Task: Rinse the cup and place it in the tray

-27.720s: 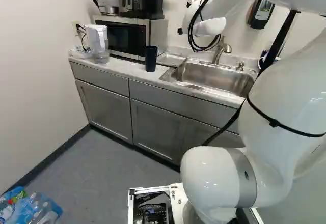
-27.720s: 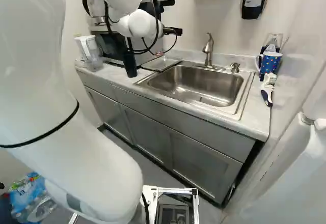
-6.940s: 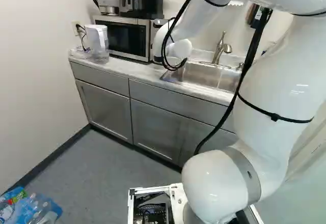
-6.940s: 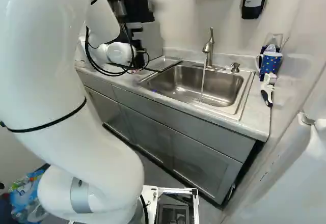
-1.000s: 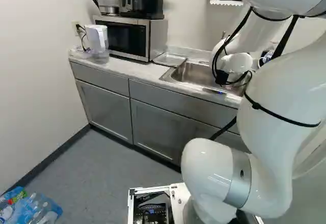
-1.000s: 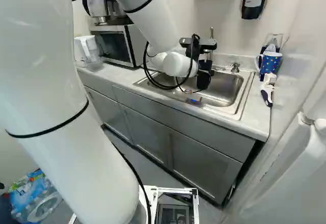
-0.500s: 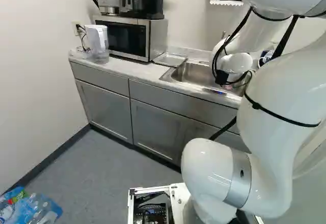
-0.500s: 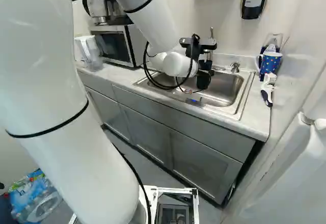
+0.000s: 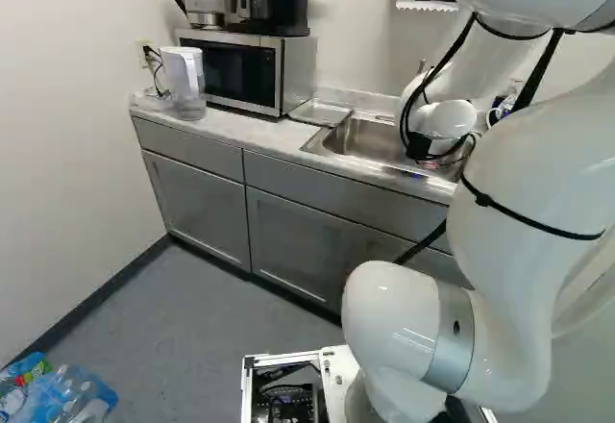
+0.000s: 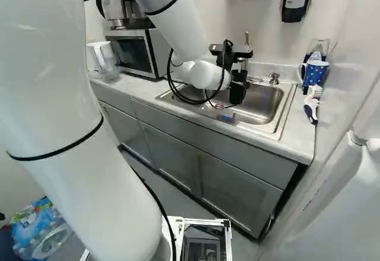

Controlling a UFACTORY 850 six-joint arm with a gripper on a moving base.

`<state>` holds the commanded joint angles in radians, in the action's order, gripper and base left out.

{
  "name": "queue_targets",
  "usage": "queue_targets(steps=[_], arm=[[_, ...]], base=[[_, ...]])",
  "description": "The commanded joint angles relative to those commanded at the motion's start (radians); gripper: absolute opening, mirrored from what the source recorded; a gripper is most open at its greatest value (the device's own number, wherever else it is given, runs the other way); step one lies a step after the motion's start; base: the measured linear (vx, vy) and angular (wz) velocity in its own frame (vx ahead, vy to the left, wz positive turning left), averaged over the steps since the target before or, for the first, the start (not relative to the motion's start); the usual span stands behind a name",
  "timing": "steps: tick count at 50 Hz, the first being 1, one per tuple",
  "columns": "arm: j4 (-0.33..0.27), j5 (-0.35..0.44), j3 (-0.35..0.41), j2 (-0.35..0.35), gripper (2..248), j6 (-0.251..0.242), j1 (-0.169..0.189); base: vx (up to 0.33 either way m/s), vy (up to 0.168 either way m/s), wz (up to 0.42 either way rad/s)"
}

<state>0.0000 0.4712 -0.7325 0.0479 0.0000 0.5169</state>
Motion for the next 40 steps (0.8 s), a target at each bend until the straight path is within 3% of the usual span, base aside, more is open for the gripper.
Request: queue_targets(steps=[40], arm=[[0.000, 0.000, 0.000, 0.000, 126, 0.000, 0.000]], base=[[0.000, 0.000, 0.000]])
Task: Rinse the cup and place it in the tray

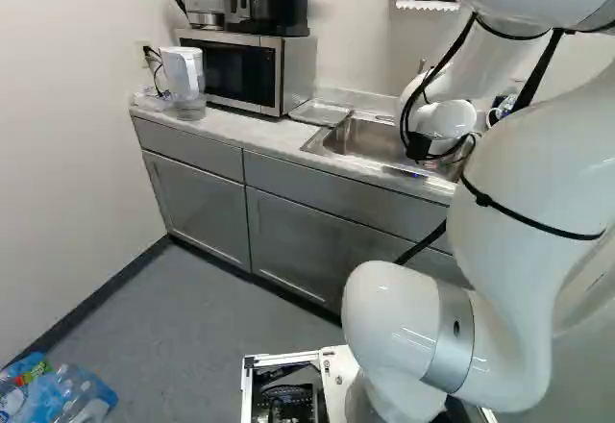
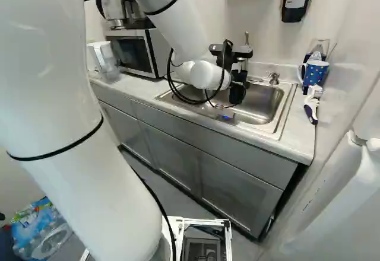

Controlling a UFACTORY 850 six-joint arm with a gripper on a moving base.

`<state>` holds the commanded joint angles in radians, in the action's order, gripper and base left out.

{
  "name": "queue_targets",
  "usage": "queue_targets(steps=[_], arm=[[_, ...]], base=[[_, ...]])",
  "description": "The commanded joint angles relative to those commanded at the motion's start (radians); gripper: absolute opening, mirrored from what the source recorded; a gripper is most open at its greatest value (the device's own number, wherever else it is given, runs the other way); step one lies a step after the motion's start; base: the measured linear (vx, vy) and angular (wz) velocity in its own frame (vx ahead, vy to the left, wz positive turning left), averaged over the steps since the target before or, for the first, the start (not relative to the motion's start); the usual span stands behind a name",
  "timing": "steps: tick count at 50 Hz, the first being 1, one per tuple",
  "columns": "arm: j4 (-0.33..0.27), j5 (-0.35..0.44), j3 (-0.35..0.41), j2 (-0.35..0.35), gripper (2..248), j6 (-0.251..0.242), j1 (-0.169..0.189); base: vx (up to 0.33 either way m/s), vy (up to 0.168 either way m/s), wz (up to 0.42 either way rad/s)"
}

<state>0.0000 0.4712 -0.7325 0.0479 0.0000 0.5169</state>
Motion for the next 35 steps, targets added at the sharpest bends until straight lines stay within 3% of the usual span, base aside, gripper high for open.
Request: queue_targets(steps=[35], arm=[[0.000, 0.000, 0.000, 0.000, 126, 0.000, 0.000]], base=[[0.000, 0.000, 0.000]])
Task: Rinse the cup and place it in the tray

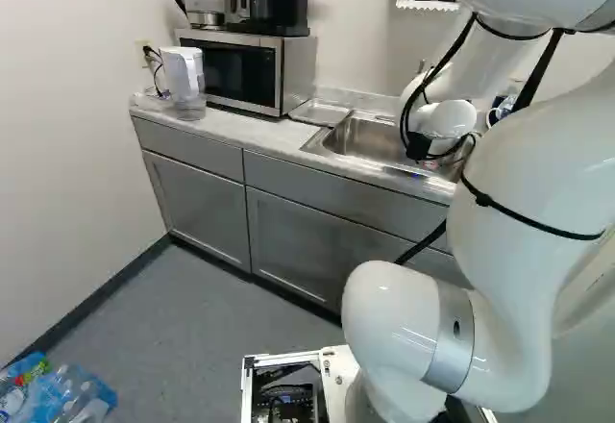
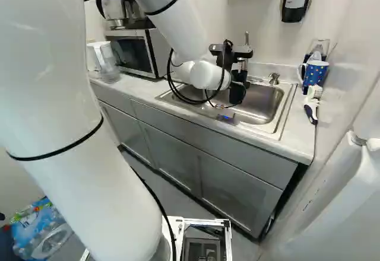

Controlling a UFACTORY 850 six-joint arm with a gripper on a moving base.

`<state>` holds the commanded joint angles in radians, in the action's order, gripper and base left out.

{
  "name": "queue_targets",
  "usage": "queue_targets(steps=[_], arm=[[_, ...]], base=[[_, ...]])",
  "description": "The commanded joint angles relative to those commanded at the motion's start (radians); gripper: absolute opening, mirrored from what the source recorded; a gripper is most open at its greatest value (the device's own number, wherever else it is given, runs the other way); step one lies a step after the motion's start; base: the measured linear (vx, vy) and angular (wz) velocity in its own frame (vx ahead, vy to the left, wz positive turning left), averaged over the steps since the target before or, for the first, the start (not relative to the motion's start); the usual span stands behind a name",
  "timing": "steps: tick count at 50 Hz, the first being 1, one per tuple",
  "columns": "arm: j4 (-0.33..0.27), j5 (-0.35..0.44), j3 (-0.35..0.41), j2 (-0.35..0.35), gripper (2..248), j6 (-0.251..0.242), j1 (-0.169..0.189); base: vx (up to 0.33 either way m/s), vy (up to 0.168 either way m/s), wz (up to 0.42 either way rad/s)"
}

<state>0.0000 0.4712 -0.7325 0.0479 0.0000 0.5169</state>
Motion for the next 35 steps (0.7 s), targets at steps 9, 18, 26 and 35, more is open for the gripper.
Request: queue_targets(steps=[9, 18, 26, 35], arm=[[0.000, 0.000, 0.000, 0.000, 126, 0.000, 0.000], [0.000, 0.000, 0.000, 0.000, 126, 0.000, 0.000], [0.000, 0.000, 0.000, 0.000, 126, 0.000, 0.000], [0.000, 0.000, 0.000, 0.000, 126, 0.000, 0.000]], base=[[0.000, 0.000, 0.000], [0.000, 0.000, 0.000], [0.000, 0.000, 0.000], [0.000, 0.000, 0.000]])
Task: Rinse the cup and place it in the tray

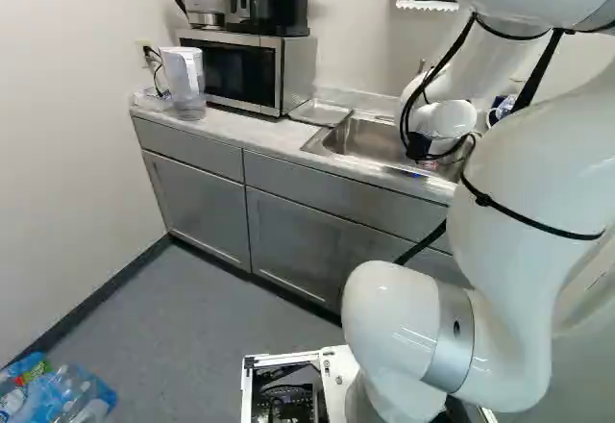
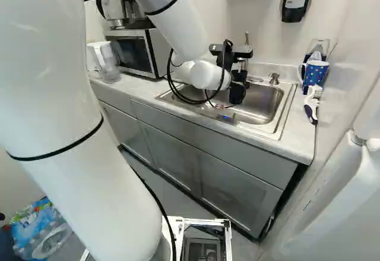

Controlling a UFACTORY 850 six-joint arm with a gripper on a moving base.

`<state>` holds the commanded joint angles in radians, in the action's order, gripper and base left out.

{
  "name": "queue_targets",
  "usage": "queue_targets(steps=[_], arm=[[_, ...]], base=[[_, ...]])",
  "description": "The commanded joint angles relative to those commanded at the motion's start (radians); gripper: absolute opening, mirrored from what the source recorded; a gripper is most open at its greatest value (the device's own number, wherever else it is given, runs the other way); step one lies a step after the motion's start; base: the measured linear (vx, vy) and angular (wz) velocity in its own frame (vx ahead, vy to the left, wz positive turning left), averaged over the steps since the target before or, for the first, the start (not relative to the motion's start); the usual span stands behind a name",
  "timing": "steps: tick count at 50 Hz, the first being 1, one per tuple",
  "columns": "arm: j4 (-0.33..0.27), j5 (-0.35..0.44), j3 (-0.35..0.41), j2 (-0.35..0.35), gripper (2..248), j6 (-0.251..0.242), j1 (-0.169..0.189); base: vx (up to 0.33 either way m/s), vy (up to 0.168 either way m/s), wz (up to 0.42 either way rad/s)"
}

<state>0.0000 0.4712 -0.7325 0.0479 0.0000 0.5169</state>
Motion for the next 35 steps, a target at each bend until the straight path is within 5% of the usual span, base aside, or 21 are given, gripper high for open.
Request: queue_targets(steps=[35], arm=[[0.000, 0.000, 0.000, 0.000, 126, 0.000, 0.000]], base=[[0.000, 0.000, 0.000]])
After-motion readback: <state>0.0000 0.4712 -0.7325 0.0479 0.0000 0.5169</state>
